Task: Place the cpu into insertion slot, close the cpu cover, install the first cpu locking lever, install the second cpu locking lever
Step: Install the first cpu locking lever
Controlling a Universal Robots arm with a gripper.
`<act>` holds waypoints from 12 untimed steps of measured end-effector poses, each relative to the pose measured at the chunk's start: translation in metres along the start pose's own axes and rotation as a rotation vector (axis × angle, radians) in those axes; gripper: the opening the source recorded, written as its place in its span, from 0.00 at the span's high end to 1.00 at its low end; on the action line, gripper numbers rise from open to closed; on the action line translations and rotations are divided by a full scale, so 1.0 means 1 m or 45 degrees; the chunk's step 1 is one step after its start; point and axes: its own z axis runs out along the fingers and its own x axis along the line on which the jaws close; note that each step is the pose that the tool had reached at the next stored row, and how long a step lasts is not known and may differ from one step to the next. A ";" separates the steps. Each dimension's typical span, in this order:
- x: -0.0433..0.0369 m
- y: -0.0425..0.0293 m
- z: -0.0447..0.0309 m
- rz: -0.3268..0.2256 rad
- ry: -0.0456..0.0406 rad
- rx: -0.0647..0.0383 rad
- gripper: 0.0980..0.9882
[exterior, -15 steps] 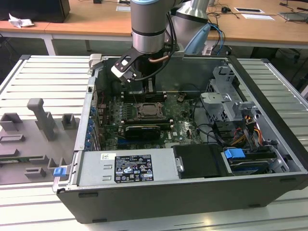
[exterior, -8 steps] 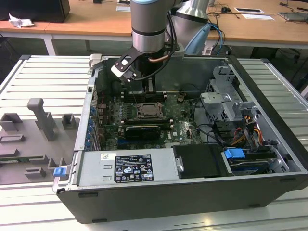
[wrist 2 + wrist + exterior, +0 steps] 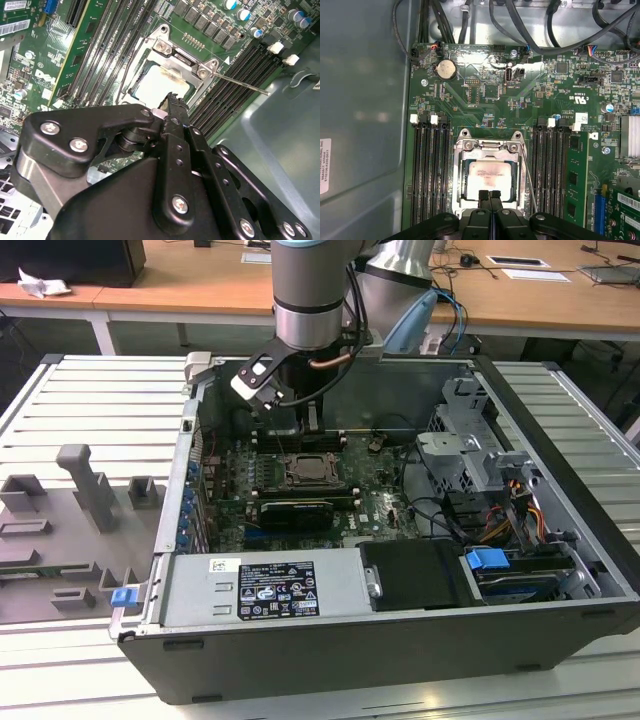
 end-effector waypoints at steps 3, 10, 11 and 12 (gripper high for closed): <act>0.0000 0.0000 -0.0003 0.000 0.000 0.000 0.99; 0.0001 0.0001 -0.0016 0.000 0.000 0.000 0.99; 0.0001 0.0001 -0.0019 0.000 0.000 0.000 0.99; 0.0001 0.0001 -0.0025 0.000 0.000 0.000 0.99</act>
